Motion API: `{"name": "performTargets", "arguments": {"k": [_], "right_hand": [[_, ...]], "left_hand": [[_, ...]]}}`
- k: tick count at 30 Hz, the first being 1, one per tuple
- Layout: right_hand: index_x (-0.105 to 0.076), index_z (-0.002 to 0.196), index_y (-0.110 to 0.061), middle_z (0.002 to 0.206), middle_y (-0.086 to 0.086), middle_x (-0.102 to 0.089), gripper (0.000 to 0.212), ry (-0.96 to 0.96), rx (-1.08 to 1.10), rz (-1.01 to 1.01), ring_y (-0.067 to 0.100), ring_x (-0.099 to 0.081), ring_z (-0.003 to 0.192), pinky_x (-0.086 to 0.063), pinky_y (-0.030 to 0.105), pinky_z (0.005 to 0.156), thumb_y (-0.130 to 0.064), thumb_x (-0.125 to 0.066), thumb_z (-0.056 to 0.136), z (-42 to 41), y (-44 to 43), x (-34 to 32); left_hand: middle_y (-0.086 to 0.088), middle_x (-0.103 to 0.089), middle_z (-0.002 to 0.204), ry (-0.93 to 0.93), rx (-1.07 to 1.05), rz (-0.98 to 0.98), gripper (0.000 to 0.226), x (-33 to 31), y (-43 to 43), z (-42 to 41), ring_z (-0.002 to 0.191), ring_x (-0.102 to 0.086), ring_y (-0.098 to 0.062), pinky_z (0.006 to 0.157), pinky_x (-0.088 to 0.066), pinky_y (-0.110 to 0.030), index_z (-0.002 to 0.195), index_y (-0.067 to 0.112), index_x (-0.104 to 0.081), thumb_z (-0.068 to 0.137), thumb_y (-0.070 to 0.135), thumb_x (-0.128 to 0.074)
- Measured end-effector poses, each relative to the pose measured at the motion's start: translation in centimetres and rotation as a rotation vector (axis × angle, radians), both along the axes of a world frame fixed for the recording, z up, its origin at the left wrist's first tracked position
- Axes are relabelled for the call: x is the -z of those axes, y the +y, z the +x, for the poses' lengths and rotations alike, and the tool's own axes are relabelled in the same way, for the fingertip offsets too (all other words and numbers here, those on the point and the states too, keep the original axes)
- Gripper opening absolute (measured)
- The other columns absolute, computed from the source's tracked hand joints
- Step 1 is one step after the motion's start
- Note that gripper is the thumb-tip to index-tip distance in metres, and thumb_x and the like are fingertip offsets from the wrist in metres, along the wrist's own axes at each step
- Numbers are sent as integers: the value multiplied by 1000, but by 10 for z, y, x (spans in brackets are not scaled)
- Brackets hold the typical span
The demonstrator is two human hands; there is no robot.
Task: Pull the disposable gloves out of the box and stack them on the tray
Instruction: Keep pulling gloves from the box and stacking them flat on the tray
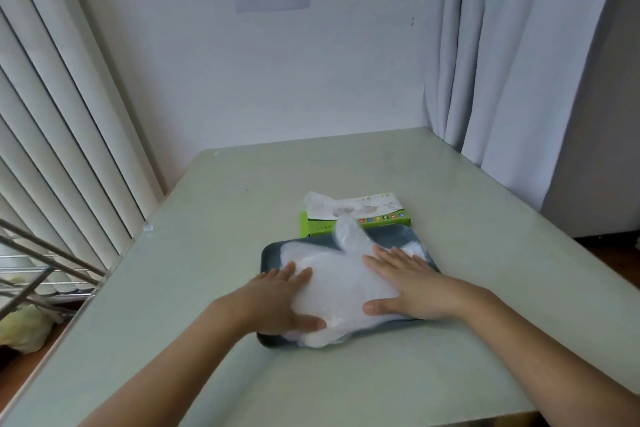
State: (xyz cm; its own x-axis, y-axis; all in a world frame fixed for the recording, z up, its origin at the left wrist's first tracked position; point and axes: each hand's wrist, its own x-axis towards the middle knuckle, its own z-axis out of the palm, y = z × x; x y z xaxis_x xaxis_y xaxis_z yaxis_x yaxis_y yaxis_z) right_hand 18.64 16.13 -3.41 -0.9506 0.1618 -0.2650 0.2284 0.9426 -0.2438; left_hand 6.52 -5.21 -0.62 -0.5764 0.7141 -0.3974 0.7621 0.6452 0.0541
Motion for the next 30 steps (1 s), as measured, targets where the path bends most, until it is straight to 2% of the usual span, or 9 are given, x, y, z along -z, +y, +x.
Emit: {"name": "performTargets", "arguments": {"k": [3,5,7,13,20,22,24,26,30], "right_hand": [[-45,140,-29,148,-12,-35,63,195,28,-140,10,-29,139,-23,29,115,-56,-60,85,-9,4,-7],[-72,96,-18,105,-7,-67,26,520,82,-245,10,-60,103,-46,37,94,-40,-64,86,-23,8,-8],[-70,76,-11,83,0,-67,22,711,173,-237,17,-62,83,-49,40,80,-30,-65,86,-44,15,-10],[-74,103,-15,115,0,-64,19,708,120,-146,16,-55,111,-37,23,91,-22,-69,86,-105,15,-24],[-67,120,-13,147,2,-42,40,472,94,-25,14,-24,138,-30,32,109,-29,-72,83,-164,19,-23],[-70,109,-4,134,9,-53,37,409,90,15,22,-37,128,-39,36,100,-29,-71,82,-177,18,-20],[-72,84,-1,98,14,-64,26,437,104,15,28,-54,98,-46,33,75,-26,-67,82,-183,17,-14],[-56,58,-3,68,13,-52,30,487,131,-15,28,-50,67,-36,30,58,-20,-60,82,-185,15,-10],[-66,74,5,71,20,-60,31,732,268,-233,24,-56,62,-48,28,56,-21,-61,88,-178,11,-25]], "left_hand": [[2,-32,155,-74,-124,111,81,-15,5,-20,136,-37,-20,107,-29,-29,151,29,-26,84,64,-56],[1,-52,139,-25,-208,301,63,-18,12,-38,124,-50,-18,99,-37,-26,139,25,-47,86,57,-59],[1,-60,130,-6,-276,482,51,-14,23,-57,115,-56,-16,91,-40,-22,131,22,-55,88,49,-61],[6,-53,140,-37,-118,658,34,-1,49,-80,128,-48,-13,92,-27,-9,130,26,-59,97,27,-54],[6,-61,131,-60,-50,747,31,21,60,-97,126,-51,-8,99,-27,-5,121,24,-67,96,14,-52],[3,-62,130,-49,-66,743,35,24,62,-101,126,-50,-12,97,-27,-6,121,25,-67,96,9,-49],[0,-62,130,-29,-87,714,41,26,66,-103,131,-46,-18,97,-29,-12,122,27,-67,94,6,-45],[4,-60,132,-48,-104,703,45,27,67,-106,137,-39,-16,98,-26,-9,122,26,-66,92,3,-42],[8,-60,133,-49,-126,669,48,26,69,-104,136,-39,-16,97,-30,-13,124,27,-65,92,3,-40]]}}
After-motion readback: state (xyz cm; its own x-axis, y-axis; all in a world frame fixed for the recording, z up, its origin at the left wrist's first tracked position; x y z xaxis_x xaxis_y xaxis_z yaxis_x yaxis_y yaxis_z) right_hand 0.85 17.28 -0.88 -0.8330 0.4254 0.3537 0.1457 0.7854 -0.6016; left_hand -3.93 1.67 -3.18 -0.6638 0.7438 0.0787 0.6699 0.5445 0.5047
